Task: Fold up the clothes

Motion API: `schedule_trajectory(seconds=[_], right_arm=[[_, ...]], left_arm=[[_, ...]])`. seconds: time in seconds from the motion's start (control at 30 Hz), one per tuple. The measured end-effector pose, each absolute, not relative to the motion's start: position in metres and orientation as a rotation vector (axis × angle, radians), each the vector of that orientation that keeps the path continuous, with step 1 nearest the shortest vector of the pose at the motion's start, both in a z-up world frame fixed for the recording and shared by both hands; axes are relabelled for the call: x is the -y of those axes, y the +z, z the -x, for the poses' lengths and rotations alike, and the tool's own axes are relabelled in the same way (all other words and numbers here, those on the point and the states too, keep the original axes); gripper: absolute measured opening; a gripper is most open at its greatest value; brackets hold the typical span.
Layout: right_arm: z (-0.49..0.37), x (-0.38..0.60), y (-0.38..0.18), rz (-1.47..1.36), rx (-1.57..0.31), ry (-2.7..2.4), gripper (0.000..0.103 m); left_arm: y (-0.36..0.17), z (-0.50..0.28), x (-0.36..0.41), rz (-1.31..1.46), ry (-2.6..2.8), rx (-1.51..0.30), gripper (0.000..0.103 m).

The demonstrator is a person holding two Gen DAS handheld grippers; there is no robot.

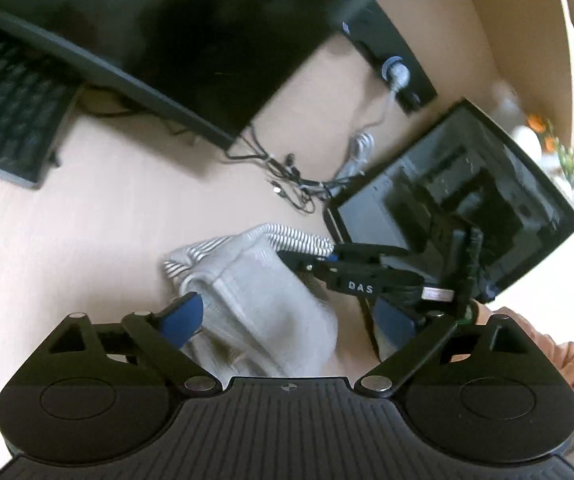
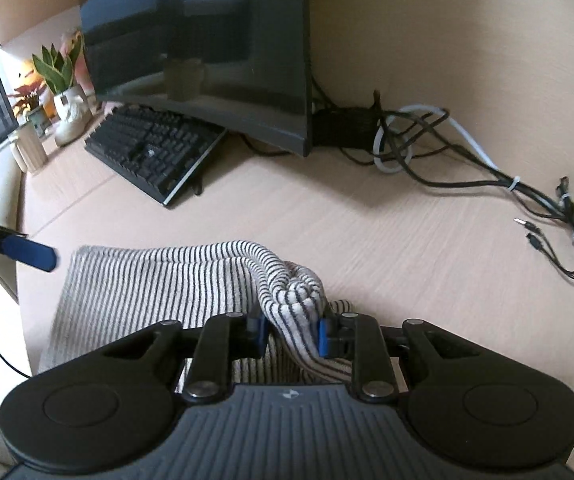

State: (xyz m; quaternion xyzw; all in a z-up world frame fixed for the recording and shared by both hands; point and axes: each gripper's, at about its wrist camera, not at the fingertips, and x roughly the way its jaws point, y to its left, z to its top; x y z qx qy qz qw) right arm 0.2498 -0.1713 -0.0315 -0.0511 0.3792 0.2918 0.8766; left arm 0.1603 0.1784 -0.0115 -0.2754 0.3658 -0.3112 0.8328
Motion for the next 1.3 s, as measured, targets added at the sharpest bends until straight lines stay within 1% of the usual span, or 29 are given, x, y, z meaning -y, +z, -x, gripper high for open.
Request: schedule_trajectory(seconds=[0.1, 0.27, 0.4, 0.5, 0.63, 0.67, 0.77, 0.8, 0.87, 0.93, 1.0, 1.13, 1.23, 1.3], right_arm=[[-0.224, 0.185, -0.014, 0.069, -0.746, 0.606, 0.020], [-0.170, 0.214, 0.018, 0.038, -0.665, 0.636, 0.020], [-0.141, 0.236, 0.018, 0.080, -0.688, 0.611, 0.020], [-0.129, 0.245, 0.013, 0.092, -0.717, 0.589, 0.020], [-0.130, 0.239, 0.017, 0.125, -0.711, 0.585, 0.020], [-0.132, 0.237, 0.019, 0.144, -0.704, 0.588, 0.020], [-0.146, 0.226, 0.022, 0.194, -0.679, 0.598, 0.020], [-0.155, 0.221, 0.022, 0.203, -0.675, 0.599, 0.020], [-0.177, 0.209, 0.017, 0.210, -0.671, 0.606, 0.020], [-0.203, 0.192, 0.006, 0.211, -0.685, 0.615, 0.020], [-0.225, 0.174, -0.007, 0.209, -0.709, 0.618, 0.021], [-0.260, 0.141, -0.033, 0.228, -0.751, 0.666, 0.021], [-0.272, 0.126, -0.043, 0.261, -0.781, 0.719, 0.022], [-0.274, 0.121, -0.047, 0.267, -0.791, 0.726, 0.022]], left_arm=[[-0.011, -0.161, -0.173, 0.556, -0.696, -0.758, 0.097], [-0.016, -0.150, -0.148, 0.371, -0.764, -0.754, 0.099], [-0.027, -0.140, -0.124, 0.214, -0.831, -0.722, 0.102], [-0.035, -0.146, -0.112, 0.223, -0.865, -0.672, 0.102], [-0.034, -0.160, -0.098, 0.286, -0.892, -0.675, 0.102], [-0.031, -0.158, -0.093, 0.255, -0.894, -0.690, 0.100], [-0.028, -0.143, -0.084, 0.195, -0.906, -0.721, 0.077], [-0.028, -0.139, -0.086, 0.214, -0.912, -0.743, 0.073], [-0.031, -0.132, -0.091, 0.255, -0.917, -0.778, 0.066], [-0.035, -0.126, -0.097, 0.285, -0.900, -0.807, 0.065], [-0.042, -0.122, -0.100, 0.297, -0.858, -0.843, 0.061], [-0.058, -0.118, -0.113, 0.288, -0.734, -0.936, 0.061], [-0.047, -0.111, -0.134, 0.311, -0.686, -0.904, 0.063], [-0.031, -0.109, -0.149, 0.360, -0.664, -0.838, 0.073]])
